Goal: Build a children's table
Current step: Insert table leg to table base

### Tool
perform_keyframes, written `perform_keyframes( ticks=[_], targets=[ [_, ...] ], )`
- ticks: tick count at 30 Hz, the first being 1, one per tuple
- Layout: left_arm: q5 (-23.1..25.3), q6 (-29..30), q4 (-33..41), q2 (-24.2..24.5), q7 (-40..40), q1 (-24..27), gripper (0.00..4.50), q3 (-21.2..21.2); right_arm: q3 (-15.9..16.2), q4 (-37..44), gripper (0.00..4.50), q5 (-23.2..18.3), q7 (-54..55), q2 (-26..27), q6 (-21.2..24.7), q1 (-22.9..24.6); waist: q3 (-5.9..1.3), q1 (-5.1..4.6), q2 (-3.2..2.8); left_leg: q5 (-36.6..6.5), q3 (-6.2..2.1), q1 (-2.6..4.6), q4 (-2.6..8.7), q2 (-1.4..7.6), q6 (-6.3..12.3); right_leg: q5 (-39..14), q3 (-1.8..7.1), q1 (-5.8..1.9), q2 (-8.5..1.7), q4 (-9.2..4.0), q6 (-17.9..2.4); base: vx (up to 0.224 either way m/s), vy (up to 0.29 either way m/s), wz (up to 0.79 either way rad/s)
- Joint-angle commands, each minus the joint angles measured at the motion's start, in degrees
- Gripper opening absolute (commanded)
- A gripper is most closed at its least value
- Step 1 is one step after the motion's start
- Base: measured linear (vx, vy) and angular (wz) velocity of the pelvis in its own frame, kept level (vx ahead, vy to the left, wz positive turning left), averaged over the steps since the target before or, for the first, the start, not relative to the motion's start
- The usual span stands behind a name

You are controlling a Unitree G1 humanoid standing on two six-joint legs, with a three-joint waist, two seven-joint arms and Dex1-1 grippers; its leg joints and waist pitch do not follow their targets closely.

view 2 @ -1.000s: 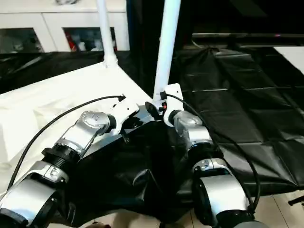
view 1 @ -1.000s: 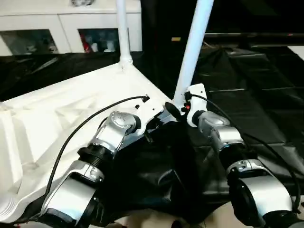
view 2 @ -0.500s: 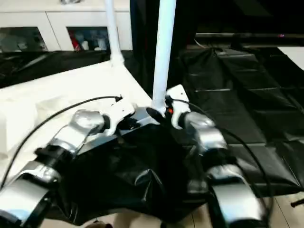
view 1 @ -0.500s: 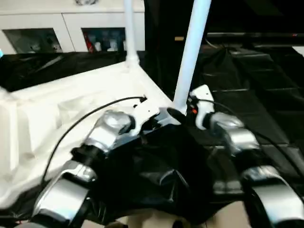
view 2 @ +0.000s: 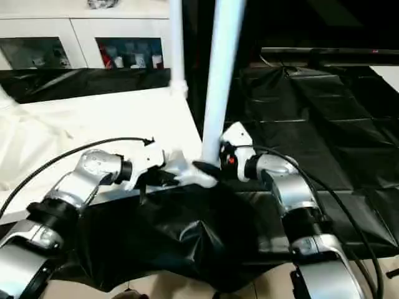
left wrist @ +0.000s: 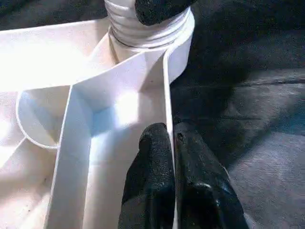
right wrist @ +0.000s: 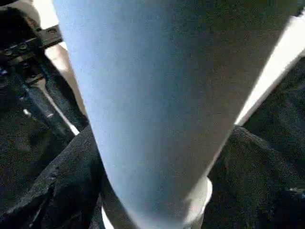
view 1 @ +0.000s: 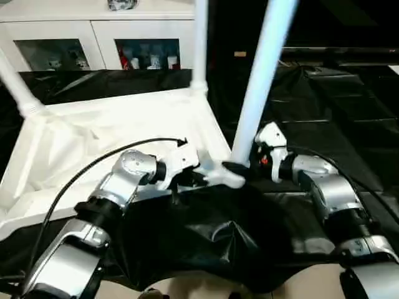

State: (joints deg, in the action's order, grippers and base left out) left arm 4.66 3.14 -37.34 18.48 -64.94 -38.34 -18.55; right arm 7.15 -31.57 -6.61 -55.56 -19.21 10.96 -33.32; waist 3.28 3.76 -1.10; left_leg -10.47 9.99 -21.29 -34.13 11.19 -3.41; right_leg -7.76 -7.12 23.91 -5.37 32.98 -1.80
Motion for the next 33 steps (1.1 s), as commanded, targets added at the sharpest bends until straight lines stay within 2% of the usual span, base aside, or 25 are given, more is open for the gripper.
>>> perform_keyframes(
  ticks=[1,10,15,16,18,21,22,23,26,30,32,33],
  targets=[
    [-1.48,-2.29,2.72,-0.09,-2.32,-0.46,0.0,-0.63,0.02,0.77,3.6,0.49,0.05,-1.09,0.67,0.63,-4.37,-0.13,-0.04,-13.76,-0.41,0.69,3.94,2.09,2.53,-18.57,3.17,-3.75,-3.43,-3.87,-10.1,0.0,0.0,0.0],
    [-1.08,-3.24,1.52,0.72,-3.07,-0.67,0.0,-0.28,1.03,1.9,2.83,0.48,-1.62,-1.53,1.47,1.26,-4.45,-0.08,0.09,-12.46,-0.4,0.58,3.86,2.1,3.03,-17.27,3.12,-3.87,-3.39,-3.65,-10.39,0.0,0.0,0.0],
    [-0.6,-2.29,0.86,0.82,-1.6,-0.79,0.0,-0.02,0.89,1.73,2.64,-0.19,-1.2,-0.77,2.32,1.8,-4.44,0.0,0.15,-12.26,-0.38,0.62,3.82,2.09,3.0,-18.18,3.15,-3.82,-3.44,-3.74,-10.07,0.0,0.0,0.0],
    [-0.38,-2.0,0.61,0.74,-0.94,-0.83,0.0,0.11,0.61,1.71,2.61,-0.42,-0.8,-0.34,2.71,2.02,-4.44,-0.05,0.39,-12.15,-0.35,0.59,3.81,2.08,3.02,-18.14,3.16,-3.83,-3.43,-3.71,-10.03,0.0,0.0,0.0],
    [-0.37,-0.89,-0.08,-0.05,1.31,-1.15,0.0,0.89,-0.27,0.97,2.57,-0.64,1.51,0.93,3.3,2.18,-4.27,-0.08,0.35,-12.32,-0.36,0.66,3.85,2.04,2.87,-19.37,3.18,-3.68,-3.49,-3.88,-9.77,0.0,0.0,0.0],
    [-0.23,1.44,-1.55,-2.06,6.64,-2.21,0.0,2.51,-2.51,-1.59,2.54,-0.93,8.28,4.12,4.67,2.07,-4.12,-0.44,0.59,-13.66,-0.35,0.8,3.88,1.83,2.21,-23.11,3.05,-3.62,-3.54,-4.38,-8.68,0.0,0.0,0.0],
    [-0.23,1.44,-1.55,-2.06,6.64,-2.21,0.0,2.51,-2.51,-1.59,2.54,-0.93,8.28,4.12,4.67,2.07,-4.07,-0.47,0.46,-14.62,-0.49,1.04,3.93,1.8,1.81,-25.44,2.91,-3.47,-3.59,-4.71,-7.89,0.0,0.0,0.0],
    [0.32,4.09,-3.09,-4.11,11.83,-3.58,0.0,3.54,-4.47,-4.83,2.52,-1.15,14.84,7.35,5.6,1.35,-4.03,-0.55,0.41,-14.92,-0.59,1.04,3.93,1.8,1.42,-26.42,2.87,-3.39,-3.66,-4.78,-7.47,0.0,0.0,0.0],
    [0.85,5.38,-4.45,-5.45,15.4,-4.59,0.0,4.03,-5.3,-7.01,2.48,-1.16,18.74,9.2,5.97,0.55,-3.99,-1.02,0.34,-16.46,-0.72,1.23,3.93,1.62,0.86,-28.9,2.62,-3.27,-3.53,-5.19,-6.21,0.0,0.0,0.0],
    [1.72,9.49,-9.71,-11.16,27.3,-8.62,0.0,5.61,-8.91,-16.57,2.48,-2.04,34.04,17.28,6.64,-5.1,-3.84,-2.05,0.23,-18.9,-0.87,1.54,3.72,1.29,0.33,-31.73,2.32,-2.84,-3.54,-5.77,-5.59,0.0,0.0,0.0],
    [2.22,9.99,-9.92,-12.33,28.87,-9.1,0.0,5.37,-8.72,-18.67,2.48,-1.61,36.03,19.0,5.88,-6.58,-3.9,-2.16,0.37,-18.75,-0.94,1.46,3.71,1.18,0.86,-32.03,2.15,-3.0,-3.53,-6.05,-4.98,0.0,0.0,0.0],
    [2.42,10.1,-9.94,-12.67,29.24,-9.21,0.0,5.22,-8.51,-19.26,2.48,-1.24,36.43,19.51,5.4,-6.99,-4.04,-2.16,0.33,-18.02,-0.98,1.11,3.84,1.32,1.22,-30.55,2.3,-3.21,-3.61,-5.78,-5.18,0.0,0.0,0.0]
  ],
)
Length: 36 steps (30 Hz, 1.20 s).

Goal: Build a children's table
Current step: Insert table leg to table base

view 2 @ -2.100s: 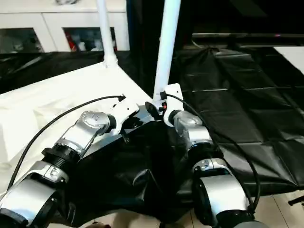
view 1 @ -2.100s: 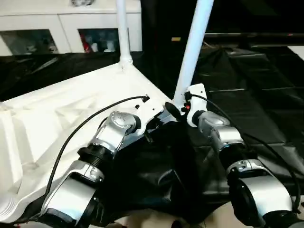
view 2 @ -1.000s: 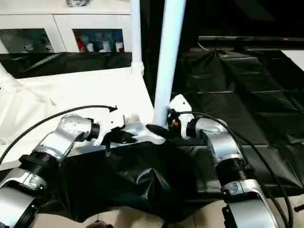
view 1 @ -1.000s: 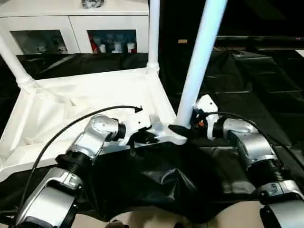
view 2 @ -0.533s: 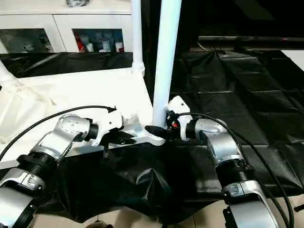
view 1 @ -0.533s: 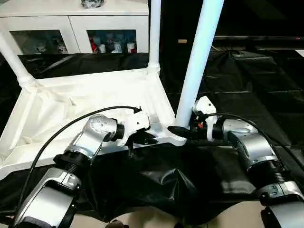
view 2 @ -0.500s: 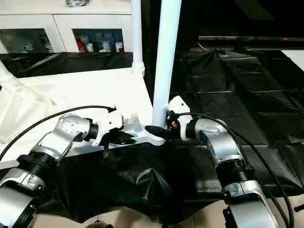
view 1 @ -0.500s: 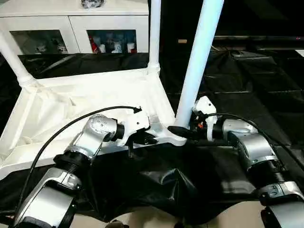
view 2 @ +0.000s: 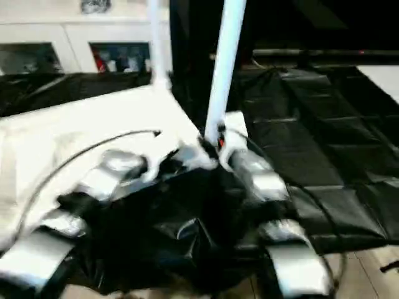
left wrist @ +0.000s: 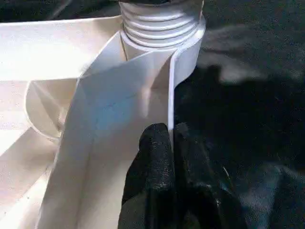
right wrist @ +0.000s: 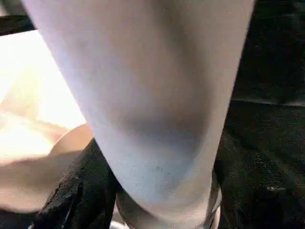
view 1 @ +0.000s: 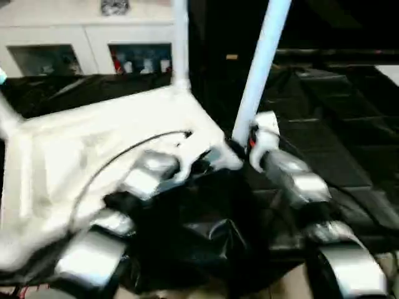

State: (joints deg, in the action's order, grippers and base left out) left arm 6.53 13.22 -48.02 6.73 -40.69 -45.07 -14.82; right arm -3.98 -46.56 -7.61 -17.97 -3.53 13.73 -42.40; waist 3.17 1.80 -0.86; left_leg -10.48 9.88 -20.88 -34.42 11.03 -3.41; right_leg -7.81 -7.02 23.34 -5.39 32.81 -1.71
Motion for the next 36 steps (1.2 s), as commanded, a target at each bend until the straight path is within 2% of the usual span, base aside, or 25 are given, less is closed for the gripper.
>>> perform_keyframes(
  ticks=[1,4,5,6,7,8,10,11,12,14,16,17,20,21,25,26,31,36],
  targets=[
    [0.92,-0.28,0.95,-1.16,5.18,-2.47,0.0,1.13,3.0,-4.73,2.48,0.09,-1.18,4.42,2.19,1.67,-4.09,-0.11,0.12,-17.14,-0.8,0.73,4.18,1.59,1.56,-28.47,2.36,-2.6,-3.57,-5.42,-5.81,0.0,0.0,0.0],
    [1.27,-0.64,1.03,-1.48,5.41,-2.49,0.0,0.87,3.24,-5.24,2.48,0.63,-1.2,5.23,1.43,1.08,-4.11,-0.02,0.19,-16.02,-0.69,0.46,4.32,1.69,2.16,-25.05,2.58,-2.84,-3.5,-4.97,-7.09,0.0,0.0,0.0],
    [1.31,-1.1,1.05,-1.43,5.41,-2.4,0.0,0.8,3.13,-5.43,2.48,0.48,-1.76,5.53,0.85,0.79,-4.05,-0.01,0.6,-16.22,-0.61,0.5,4.27,1.62,2.36,-25.85,2.54,-2.89,-3.58,-4.93,-7.23,0.0,0.0,0.0],
    [1.31,-1.1,1.05,-1.43,5.41,-2.4,0.0,0.8,3.13,-5.43,2.82,0.48,-1.76,5.53,0.85,0.79,-4.0,0.03,0.49,-16.38,-0.6,0.56,4.28,1.61,2.38,-26.48,2.55,-2.84,-3.62,-5.06,-7.13,0.0,0.0,0.0],
    [1.32,-1.38,1.01,-1.4,5.43,-2.33,0.0,0.79,2.91,-5.49,3.03,0.19,-2.34,5.68,0.47,0.63,-3.94,-0.01,0.69,-16.64,-0.59,0.57,4.25,1.59,2.44,-27.83,2.49,-2.8,-3.63,-5.21,-6.72,0.0,0.0,0.0],
    [1.41,-3.01,0.77,-1.02,4.7,-2.21,0.0,0.5,2.24,-6.42,3.19,-0.11,-3.06,5.77,-0.37,-0.23,-3.93,0.0,0.62,-16.79,-0.62,0.6,4.26,1.59,2.43,-28.39,2.48,-2.76,-3.67,-5.31,-6.5,0.0,0.0,0.0],
    [1.43,-3.67,0.7,-0.77,4.36,-2.14,0.0,0.3,1.97,-7.06,3.21,-0.17,-3.41,5.73,-0.94,-0.74,-3.87,-0.22,0.57,-17.71,-0.74,0.56,4.33,1.61,2.19,-29.74,2.34,-2.76,-3.64,-5.44,-5.93,0.0,0.0,0.0],
    [1.47,-4.5,0.96,-0.31,3.41,-1.8,0.0,-0.09,1.92,-7.24,3.29,-0.07,-3.72,5.37,-1.44,-1.14,-3.85,-0.33,0.73,-18.12,-0.78,0.58,4.33,1.61,2.16,-30.17,2.34,-2.64,-3.66,-5.48,-5.74,0.0,0.0,0.0],
    [1.47,-4.63,1.04,-0.22,3.23,-1.72,0.0,-0.17,1.93,-7.24,3.43,-0.04,-3.77,5.29,-1.53,-1.19,-3.82,-0.44,0.63,-18.59,-0.83,0.61,4.34,1.61,2.1,-30.69,2.28,-2.63,-3.65,-5.59,-5.55,0.0,0.0,0.0],
    [1.31,-6.83,1.77,0.84,1.01,-0.87,0.0,-0.63,2.49,-6.39,3.63,0.64,-5.07,4.18,-2.12,-1.36,-3.89,-0.65,0.66,-18.57,-0.91,0.43,4.44,1.68,2.13,-29.56,2.38,-2.71,-3.66,-5.44,-5.71,0.0,0.0,0.0],
    [1.08,-7.98,2.62,2.17,-1.5,0.01,0.0,-0.83,3.78,-3.98,3.63,0.95,-8.85,2.49,-1.67,-0.51,-3.99,-0.75,0.77,-17.69,-0.86,0.21,4.45,1.77,2.65,-27.31,2.57,-2.93,-3.64,-5.08,-6.56,0.0,0.0,0.0],
    [0.9,-7.95,3.34,3.46,-4.08,0.84,0.0,-1.08,5.19,-1.18,3.63,1.06,-12.85,0.5,-0.69,0.77,-4.01,-0.74,0.53,-17.17,-0.86,0.17,4.45,1.78,2.75,-26.29,2.66,-2.98,-3.64,-4.91,-6.85,0.0,0.0,0.0],
    [0.76,-8.95,3.97,4.64,-6.54,1.58,0.0,-1.34,6.49,1.62,3.63,0.95,-16.87,-1.66,0.25,2.21,-4.19,-0.62,0.67,-14.68,-0.58,0.04,4.33,1.93,3.61,-21.41,2.98,-3.19,-3.65,-4.25,-8.98,0.0,0.0,0.0],
    [0.6,-9.1,4.23,5.17,-7.61,1.81,0.0,-1.46,6.93,2.59,3.63,0.96,-18.76,-2.79,0.36,2.77,-4.23,-0.51,0.51,-13.9,-0.56,0.0,4.3,1.86,3.79,-20.96,2.97,-3.34,-3.66,-4.2,-9.39,0.0,0.0,0.0],
    [-0.18,-10.06,5.67,6.72,-10.97,2.74,0.0,-1.98,7.39,4.69,3.63,0.88,-22.33,-5.45,0.61,4.11,-4.19,-0.05,0.63,-12.62,-0.41,0.03,4.26,2.04,3.87,-19.58,3.11,-3.26,-3.55,-3.89,-10.11,0.0,0.0,0.0],
    [-0.42,-10.18,6.13,6.99,-11.89,2.98,0.0,-2.17,7.24,4.69,3.63,0.93,-22.64,-5.87,0.56,4.15,-4.16,0.09,0.27,-13.13,-0.4,0.26,4.28,2.05,3.49,-20.11,3.08,-3.16,-3.54,-4.09,-10.2,0.0,0.0,0.0],
    [-1.12,-10.37,7.98,7.92,-15.72,4.02,0.0,-2.83,7.41,6.5,3.63,0.99,-25.13,-7.96,1.02,4.84,-4.12,0.45,0.18,-14.11,-0.35,0.4,4.4,2.22,2.58,-19.32,3.19,-3.08,-3.44,-3.91,-10.75,0.0,0.0,0.0],
    [-1.83,-10.95,9.65,9.82,-20.88,4.98,0.0,-3.53,10.03,11.69,3.63,0.79,-33.48,-12.23,2.54,6.96,-4.17,1.1,0.27,-13.34,-0.31,0.3,4.37,2.3,2.97,-18.27,3.22,-3.3,-3.45,-3.65,-10.64,0.0,0.0,0.0]
  ],
)
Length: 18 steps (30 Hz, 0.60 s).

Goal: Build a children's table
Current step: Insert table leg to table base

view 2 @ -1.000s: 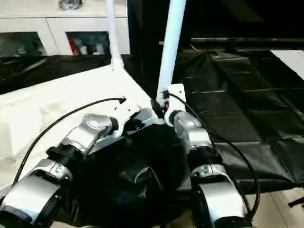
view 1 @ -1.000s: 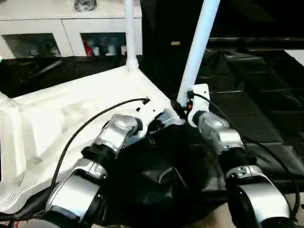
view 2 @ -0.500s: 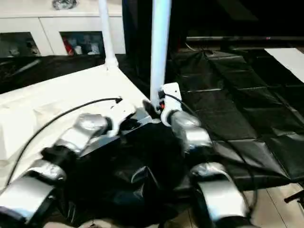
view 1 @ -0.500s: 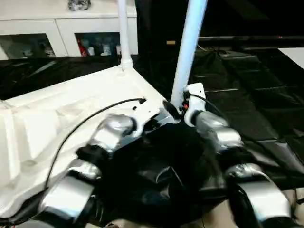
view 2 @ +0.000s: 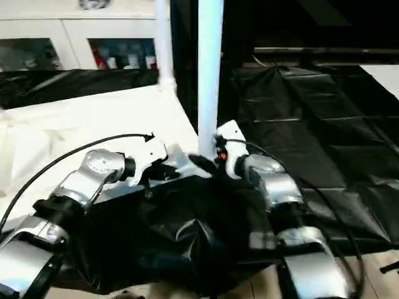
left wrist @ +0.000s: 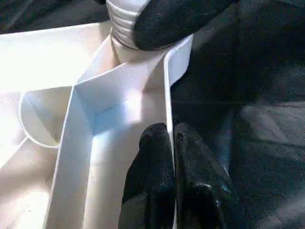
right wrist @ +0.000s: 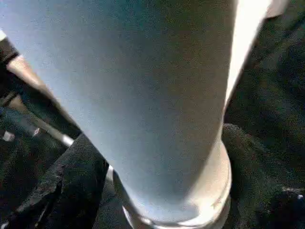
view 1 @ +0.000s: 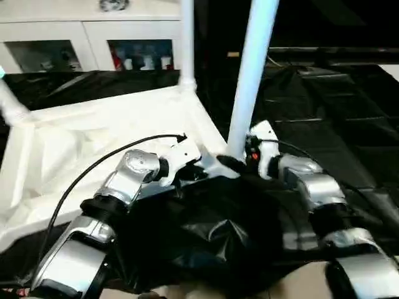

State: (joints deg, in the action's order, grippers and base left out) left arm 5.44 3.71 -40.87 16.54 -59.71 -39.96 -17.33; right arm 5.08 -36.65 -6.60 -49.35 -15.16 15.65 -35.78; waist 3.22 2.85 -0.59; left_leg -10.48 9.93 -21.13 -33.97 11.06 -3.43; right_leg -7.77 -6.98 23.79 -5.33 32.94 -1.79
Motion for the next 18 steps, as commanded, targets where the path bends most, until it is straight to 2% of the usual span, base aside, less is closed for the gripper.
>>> perform_keyframes(
  ticks=[1,4,6,10,11,18],
  targets=[
    [-0.78,-1.53,2.7,0.27,-2.28,-0.04,0.0,-1.11,1.25,2.19,3.63,-0.2,-2.86,-1.03,0.66,0.55,-4.22,0.16,-0.01,-13.29,-0.32,0.52,3.89,2.23,3.08,-18.36,3.16,-3.73,-3.49,-3.8,-10.53,0.0,0.0,0.0],
    [-0.76,-1.68,3.16,0.98,-3.49,0.19,0.0,-1.24,1.86,2.84,3.63,-0.05,-4.93,-2.26,0.41,1.02,-4.18,0.45,0.05,-13.34,-0.32,0.58,3.86,2.25,2.8,-19.67,3.18,-3.61,-3.59,-3.91,-10.17,0.0,0.0,0.0],
    [-0.83,-1.91,3.63,1.63,-4.59,0.51,0.0,-1.27,2.08,3.18,3.36,-0.05,-5.96,-3.0,0.17,1.39,-4.14,0.54,0.05,-13.45,-0.33,0.64,3.9,2.29,2.62,-20.12,3.17,-3.56,-3.56,-4.01,-9.91,0.0,0.0,0.0],
    [-1.25,-2.87,4.06,2.58,-7.02,0.98,0.0,-1.51,2.55,4.47,3.16,-0.3,-7.66,-3.9,0.1,2.24,-4.25,0.66,0.01,-13.1,-0.38,0.53,3.89,2.23,2.62,-19.47,3.15,-3.69,-3.54,-3.87,-9.77,0.0,0.0,0.0],
    [-1.33,-3.0,4.1,2.68,-7.35,1.03,0.0,-1.59,2.57,4.5,2.99,-0.33,-7.79,-3.93,0.06,2.28,-4.24,0.66,-0.01,-13.19,-0.37,0.57,3.91,2.27,2.62,-19.36,3.16,-3.63,-3.52,-3.89,-9.87,0.0,0.0,0.0],
    [-1.54,-2.7,5.13,3.36,-8.96,1.85,0.0,-1.7,3.17,4.99,2.84,-0.37,-8.58,-3.76,0.18,3.39,-4.22,0.6,0.04,-13.42,-0.4,0.64,3.92,2.3,2.29,-19.53,3.16,-3.59,-3.55,-3.84,-10.06,0.0,0.0,0.0]
  ],
)
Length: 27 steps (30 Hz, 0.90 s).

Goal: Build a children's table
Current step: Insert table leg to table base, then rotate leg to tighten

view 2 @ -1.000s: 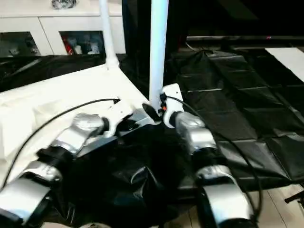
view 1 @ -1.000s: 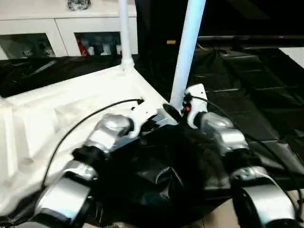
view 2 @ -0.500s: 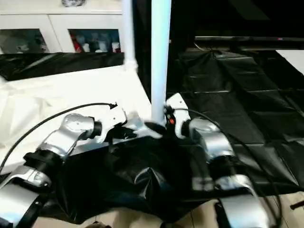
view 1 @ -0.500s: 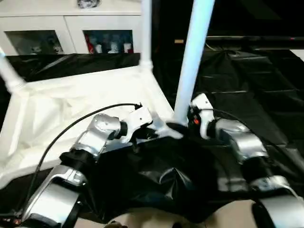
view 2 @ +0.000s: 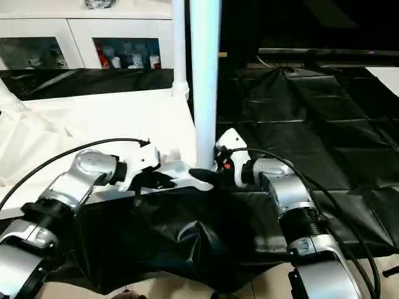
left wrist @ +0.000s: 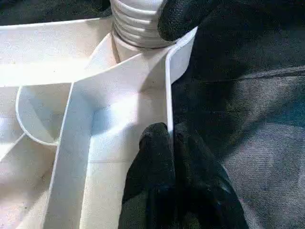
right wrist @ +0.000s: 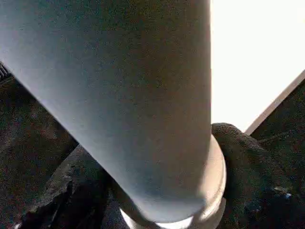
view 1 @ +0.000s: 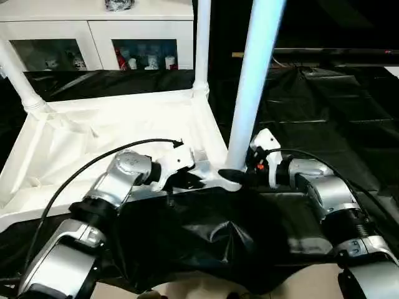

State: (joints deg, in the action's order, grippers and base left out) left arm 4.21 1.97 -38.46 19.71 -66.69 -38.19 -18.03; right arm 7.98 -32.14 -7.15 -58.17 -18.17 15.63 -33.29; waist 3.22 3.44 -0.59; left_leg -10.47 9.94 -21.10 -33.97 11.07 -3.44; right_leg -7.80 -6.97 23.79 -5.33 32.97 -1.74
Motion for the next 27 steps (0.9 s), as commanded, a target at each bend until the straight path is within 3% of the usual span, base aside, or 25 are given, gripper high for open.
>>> perform_keyframes(
  ticks=[1,7,15,27],
  targets=[
    [-0.34,-0.85,2.72,0.2,-2.1,0.1,0.0,-0.99,0.34,0.58,2.83,0.08,0.04,-0.69,0.34,1.06,-4.19,-0.02,0.05,-13.43,-0.41,0.55,3.93,2.26,2.3,-19.69,3.15,-3.63,-3.55,-3.9,-10.03,0.0,0.0,0.0],
    [-1.0,0.01,3.1,0.07,-3.2,0.42,0.0,-1.02,0.2,-0.17,2.82,-0.7,-0.85,-0.04,1.42,1.94,-4.2,0.08,0.08,-13.18,-0.39,0.58,3.91,2.29,2.47,-20.01,3.14,-3.65,-3.56,-3.92,-9.83,0.0,0.0,0.0],
    [-1.89,1.23,4.6,0.41,-4.79,1.44,0.0,-0.99,-2.8,-6.15,2.81,-3.55,0.19,1.68,6.41,1.65,-4.2,0.13,-0.29,-13.95,-0.46,0.62,3.97,2.3,1.9,-20.4,3.02,-3.62,-3.56,-4.01,-10.09,0.0,0.0,0.0],
    [-1.52,2.72,5.94,1.03,-4.87,2.42,0.0,-1.03,-1.83,-9.3,2.81,-1.89,2.86,2.28,5.85,2.37,-3.87,-0.43,-0.6,-18.42,-0.74,1.11,4.23,2.18,0.65,-25.24,2.84,-3.53,-3.52,-4.67,-8.77,0.0,0.0,0.0]
  ],
)
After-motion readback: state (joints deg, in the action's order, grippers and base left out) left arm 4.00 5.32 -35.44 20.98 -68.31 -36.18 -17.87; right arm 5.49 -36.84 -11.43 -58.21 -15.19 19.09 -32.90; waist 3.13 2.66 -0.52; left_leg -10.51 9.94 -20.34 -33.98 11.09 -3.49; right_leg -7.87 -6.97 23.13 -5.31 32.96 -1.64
